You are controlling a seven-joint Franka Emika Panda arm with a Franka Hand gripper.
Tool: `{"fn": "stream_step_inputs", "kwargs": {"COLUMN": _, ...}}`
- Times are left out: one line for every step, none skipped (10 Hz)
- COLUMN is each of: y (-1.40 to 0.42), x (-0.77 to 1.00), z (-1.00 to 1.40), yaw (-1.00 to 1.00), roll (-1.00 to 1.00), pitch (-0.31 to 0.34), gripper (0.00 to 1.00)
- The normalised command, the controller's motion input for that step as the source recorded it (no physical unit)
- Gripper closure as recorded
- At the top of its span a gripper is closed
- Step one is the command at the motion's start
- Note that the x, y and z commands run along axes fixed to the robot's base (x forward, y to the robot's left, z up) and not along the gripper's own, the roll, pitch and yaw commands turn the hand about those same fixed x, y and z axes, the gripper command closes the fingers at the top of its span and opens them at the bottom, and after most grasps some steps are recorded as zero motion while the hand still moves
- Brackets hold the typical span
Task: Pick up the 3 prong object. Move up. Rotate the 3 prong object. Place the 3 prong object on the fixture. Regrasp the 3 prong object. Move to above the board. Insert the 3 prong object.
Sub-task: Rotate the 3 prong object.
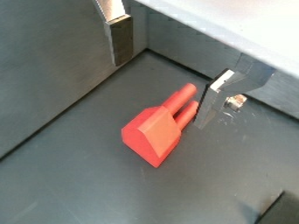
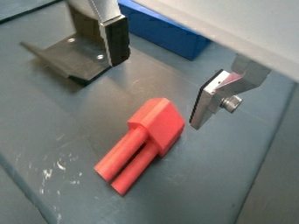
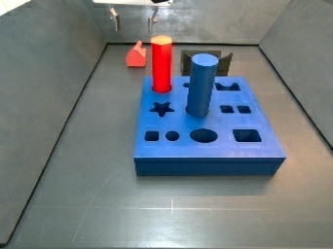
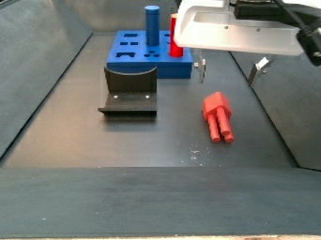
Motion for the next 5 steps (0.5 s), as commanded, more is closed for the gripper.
{"fn": "stream_step_inputs", "kwargs": {"y": 0.00, "x": 0.04, "z": -0.05, "yaw": 0.41, "roll": 0.01, "pitch": -0.022, "gripper": 0.00}}
{"fn": "stream_step_inputs", "kwargs": {"y": 0.00, "x": 0.04, "z": -0.05, "yaw": 0.27, "roll": 0.01, "pitch": -0.022, "gripper": 0.00}}
{"fn": "stream_step_inputs", "kwargs": {"y": 0.00, "x": 0.00, "z": -1.00, "yaw": 0.00, "roll": 0.00, "pitch": 0.000, "gripper": 0.00}}
{"fn": "stream_step_inputs", "kwargs": {"y": 0.00, "x": 0.01, "z": -1.00, "yaw": -0.04, "roll": 0.00, "pitch": -0.009, "gripper": 0.00}}
{"fn": "stream_step_inputs", "kwargs": {"y": 0.00, "x": 0.01, "z": -1.00, "yaw": -0.04, "roll": 0.00, "pitch": -0.023, "gripper": 0.00}}
